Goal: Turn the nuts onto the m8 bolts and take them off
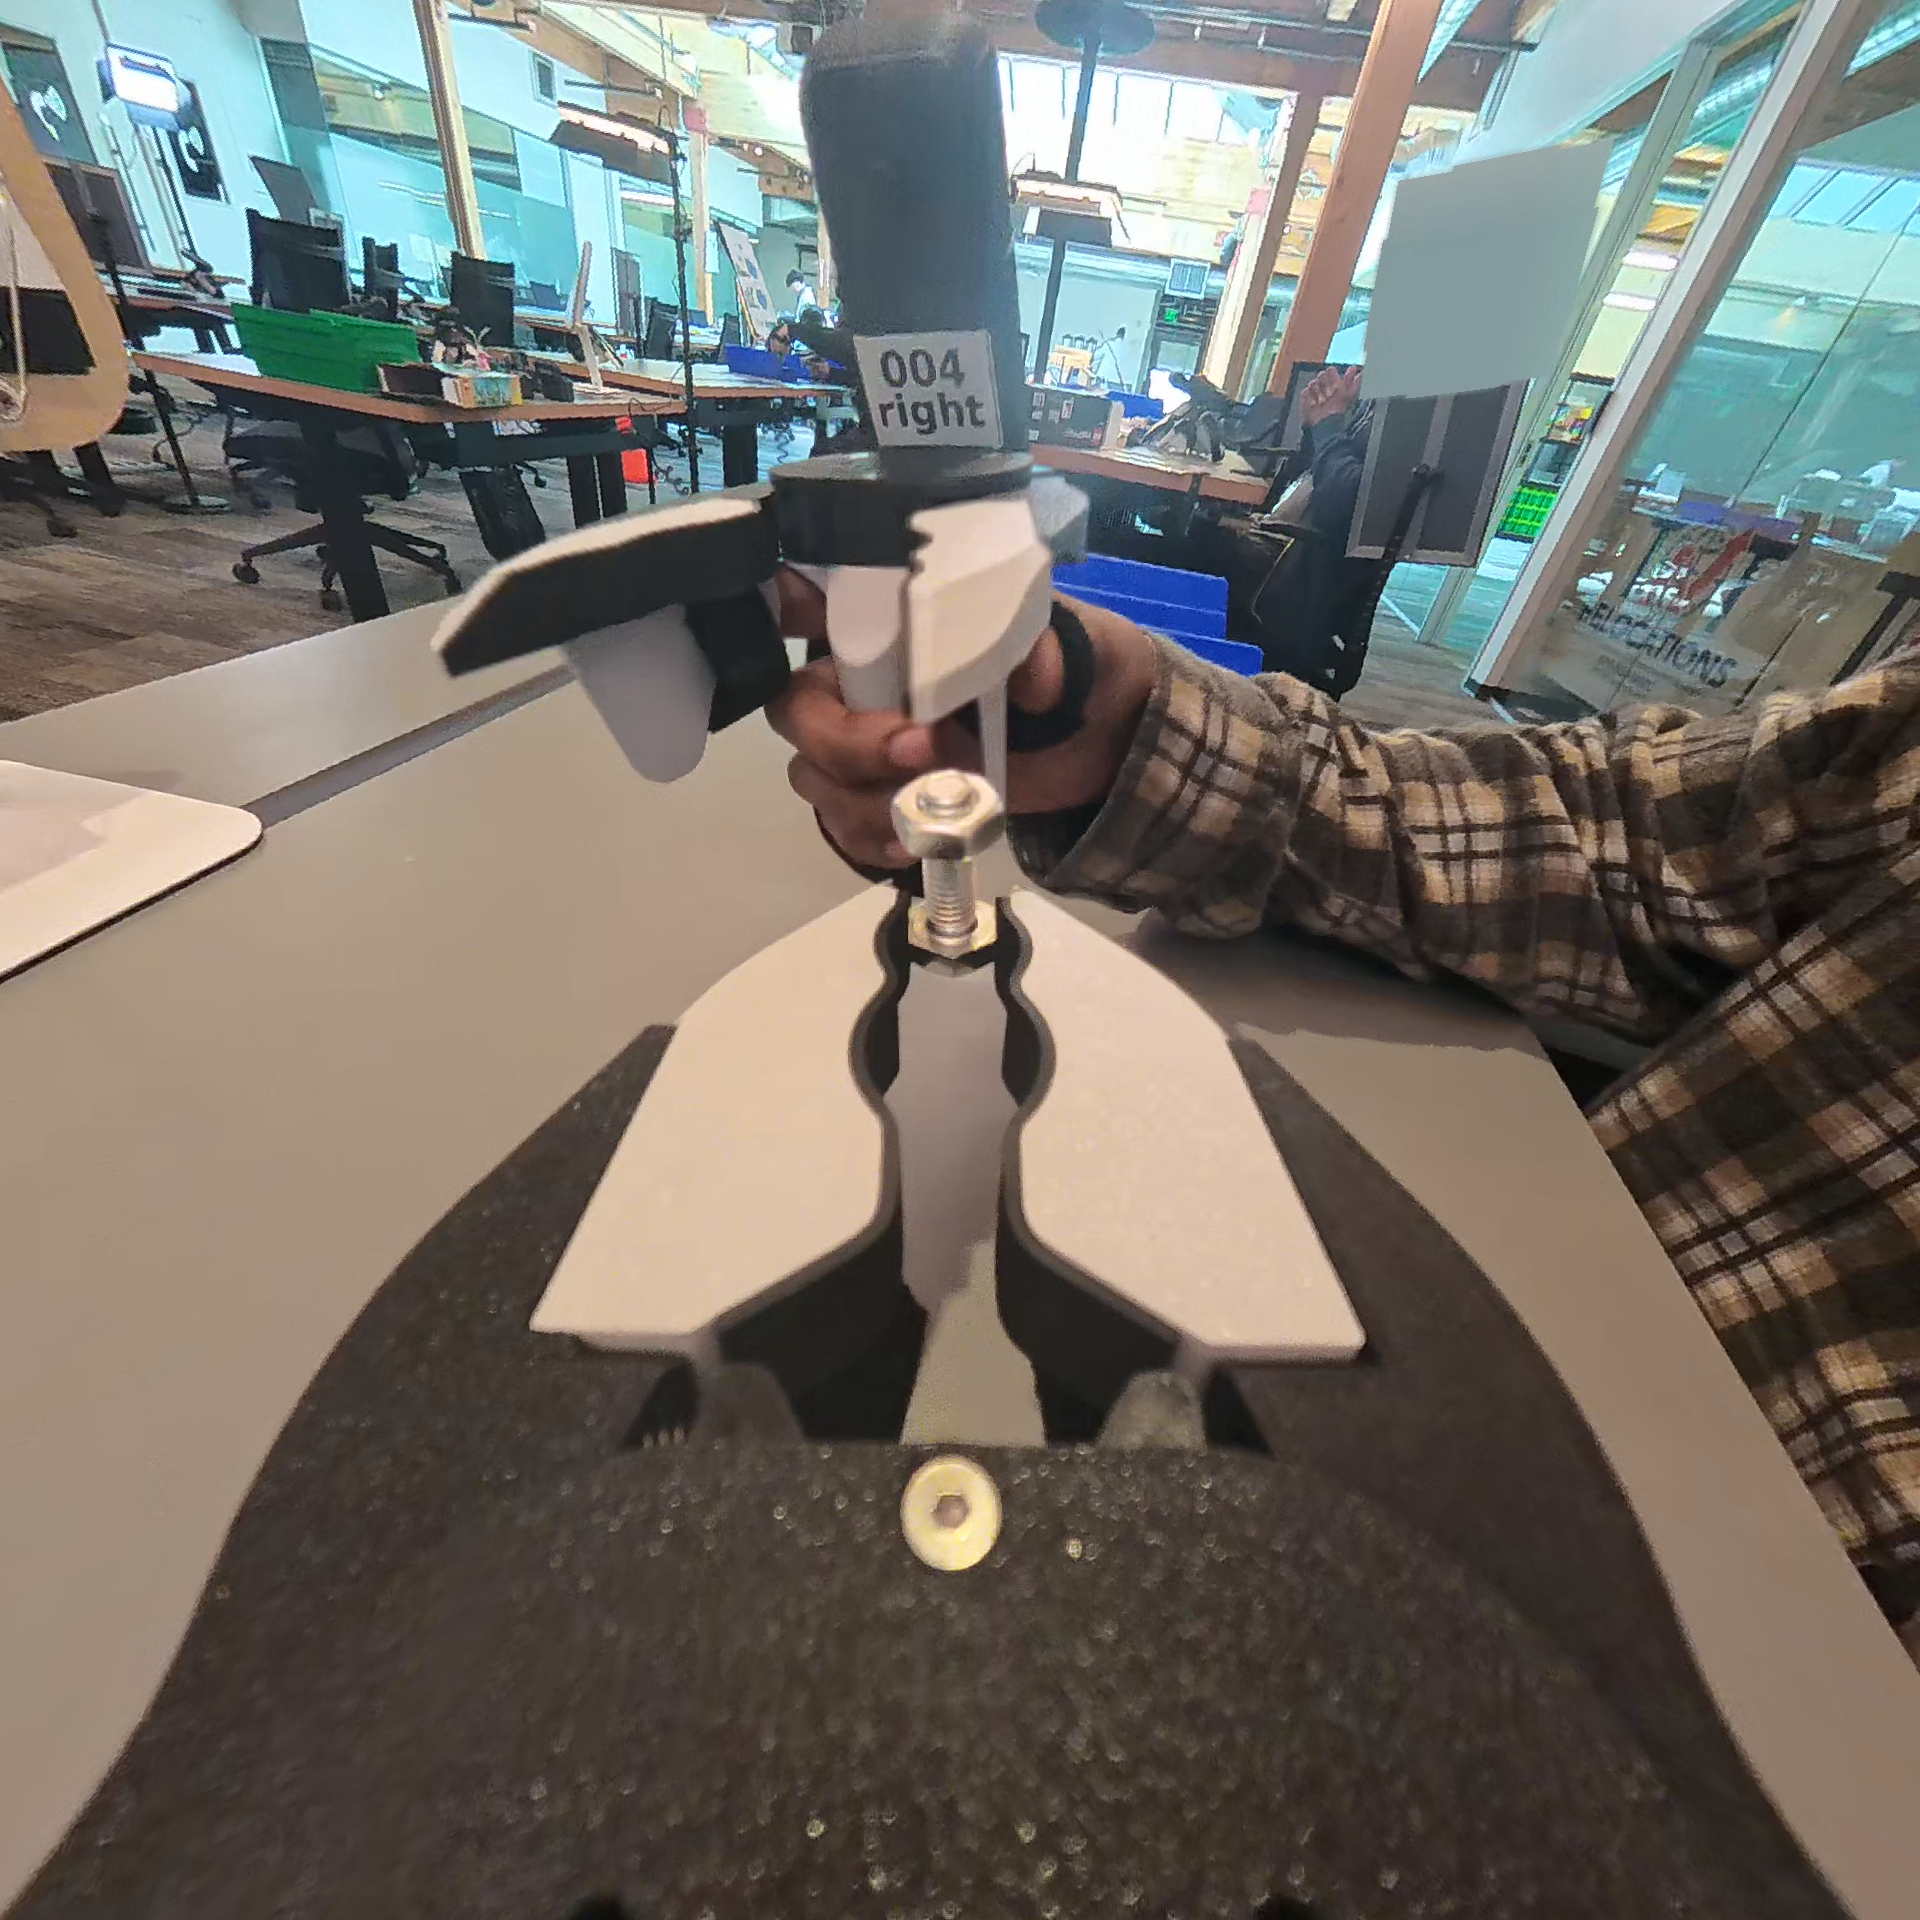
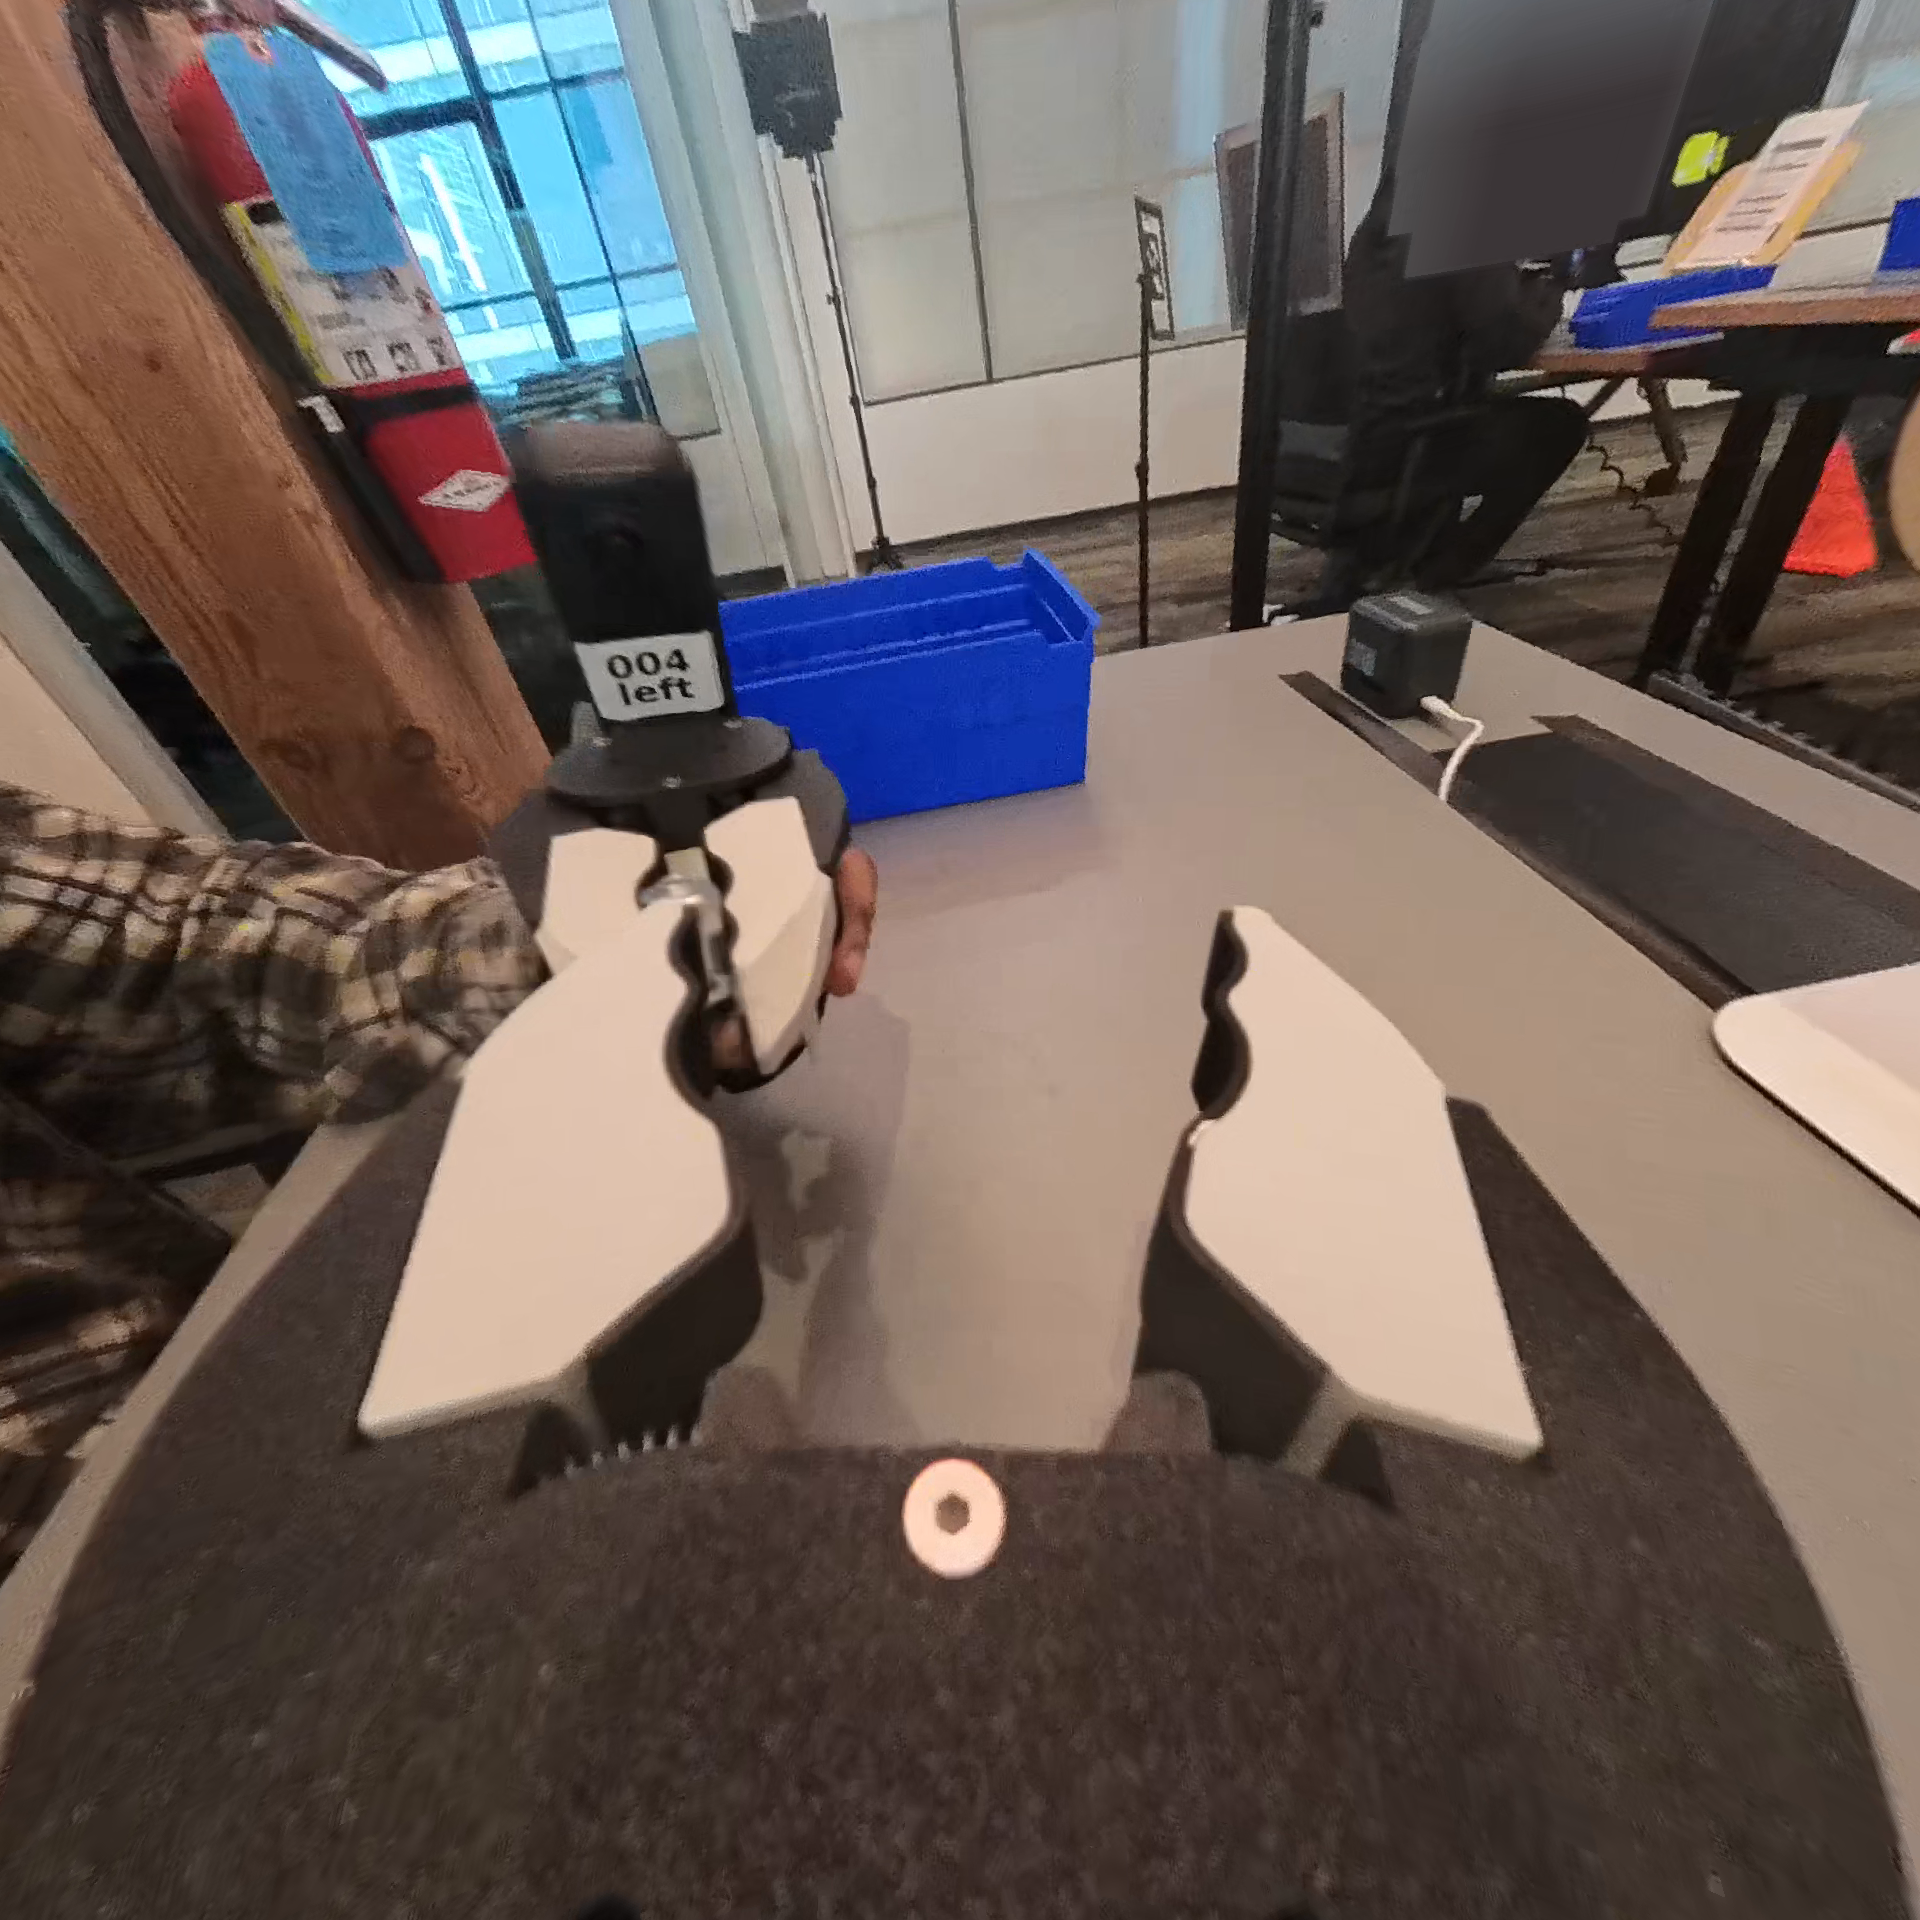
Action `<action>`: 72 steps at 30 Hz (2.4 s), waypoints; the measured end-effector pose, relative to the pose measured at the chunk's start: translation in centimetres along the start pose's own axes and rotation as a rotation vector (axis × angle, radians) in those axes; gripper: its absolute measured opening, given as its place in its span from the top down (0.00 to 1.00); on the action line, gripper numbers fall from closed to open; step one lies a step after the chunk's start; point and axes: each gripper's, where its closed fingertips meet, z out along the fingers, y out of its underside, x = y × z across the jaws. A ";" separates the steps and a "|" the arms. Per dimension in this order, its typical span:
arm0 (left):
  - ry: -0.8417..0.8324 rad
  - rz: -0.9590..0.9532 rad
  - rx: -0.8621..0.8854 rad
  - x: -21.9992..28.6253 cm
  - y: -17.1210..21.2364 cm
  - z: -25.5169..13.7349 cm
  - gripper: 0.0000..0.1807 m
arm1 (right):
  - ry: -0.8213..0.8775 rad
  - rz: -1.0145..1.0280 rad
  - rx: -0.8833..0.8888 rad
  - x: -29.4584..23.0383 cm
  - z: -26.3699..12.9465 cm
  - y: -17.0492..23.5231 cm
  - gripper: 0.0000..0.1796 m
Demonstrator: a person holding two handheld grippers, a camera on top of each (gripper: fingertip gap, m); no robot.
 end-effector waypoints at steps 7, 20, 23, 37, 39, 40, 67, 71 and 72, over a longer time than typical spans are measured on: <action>-0.009 0.012 -0.019 0.0 0.3 0.1 0.92 | -0.023 -0.041 -0.072 -0.8 1.3 1.1 0.49; -0.004 0.013 -0.015 0.0 0.3 0.2 0.92 | -0.014 0.002 -0.025 -0.1 0.2 0.4 0.50; -0.002 0.010 -0.026 0.0 0.6 0.4 0.92 | -0.073 -0.027 -0.039 -1.8 1.2 0.3 0.50; -0.014 0.030 -0.028 0.1 0.4 0.2 0.92 | -0.016 -0.047 -0.073 -0.7 1.0 0.8 0.50; -0.010 0.029 -0.021 0.1 0.3 0.2 0.92 | -0.029 -0.035 -0.047 -0.8 0.7 0.4 0.50; -0.010 0.032 -0.026 0.1 0.4 0.3 0.92 | -0.047 -0.039 -0.041 -1.3 0.8 0.2 0.50; -0.014 0.042 -0.044 0.1 0.6 0.4 0.92 | -0.018 -0.086 -0.072 -1.1 0.5 0.3 0.51; -0.014 0.044 -0.049 0.2 0.7 0.5 0.92 | -0.062 -0.103 -0.073 -2.3 1.2 0.1 0.50; -0.015 0.045 -0.049 0.2 0.7 0.5 0.92 | -0.056 -0.112 -0.091 -2.2 1.3 0.3 0.50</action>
